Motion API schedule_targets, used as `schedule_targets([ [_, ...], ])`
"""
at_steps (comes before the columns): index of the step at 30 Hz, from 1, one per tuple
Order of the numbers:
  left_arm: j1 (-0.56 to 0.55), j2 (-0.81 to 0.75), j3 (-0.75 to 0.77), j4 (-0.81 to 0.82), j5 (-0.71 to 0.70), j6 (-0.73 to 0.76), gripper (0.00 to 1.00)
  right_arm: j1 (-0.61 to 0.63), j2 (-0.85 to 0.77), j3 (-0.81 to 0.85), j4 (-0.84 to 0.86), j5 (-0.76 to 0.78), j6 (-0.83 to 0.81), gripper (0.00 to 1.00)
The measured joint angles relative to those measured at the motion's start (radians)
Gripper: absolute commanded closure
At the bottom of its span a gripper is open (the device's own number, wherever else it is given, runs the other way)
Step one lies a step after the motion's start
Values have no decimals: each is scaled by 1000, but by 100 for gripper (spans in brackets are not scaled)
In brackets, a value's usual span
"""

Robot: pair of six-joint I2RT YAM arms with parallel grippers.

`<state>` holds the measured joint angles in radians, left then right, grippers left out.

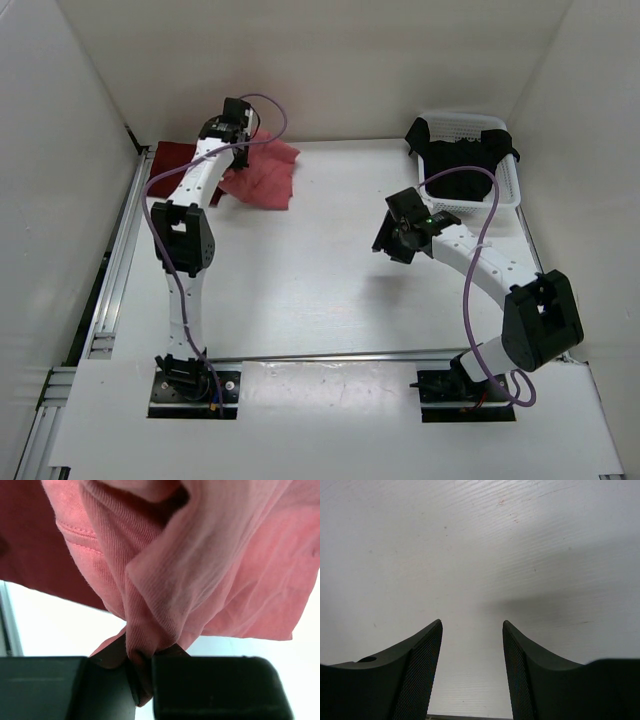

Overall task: Fold and stack the t-shirts
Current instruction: Put the neatly folded tshirt into the corner of the board with the left arm

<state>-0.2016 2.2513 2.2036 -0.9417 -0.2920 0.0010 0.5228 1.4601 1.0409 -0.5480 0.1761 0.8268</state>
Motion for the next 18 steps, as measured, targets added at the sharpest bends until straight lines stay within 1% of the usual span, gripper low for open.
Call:
schedule_targets([
  [4, 24, 32, 17, 43, -69, 0, 90, 0, 0, 0, -6, 4, 0, 44],
  [7, 48, 33, 13, 52, -92, 0, 90, 0, 0, 0, -8, 7, -3, 44],
  [18, 163, 32, 13, 77, -115, 0, 90, 0, 16, -1, -12, 9, -16, 44],
])
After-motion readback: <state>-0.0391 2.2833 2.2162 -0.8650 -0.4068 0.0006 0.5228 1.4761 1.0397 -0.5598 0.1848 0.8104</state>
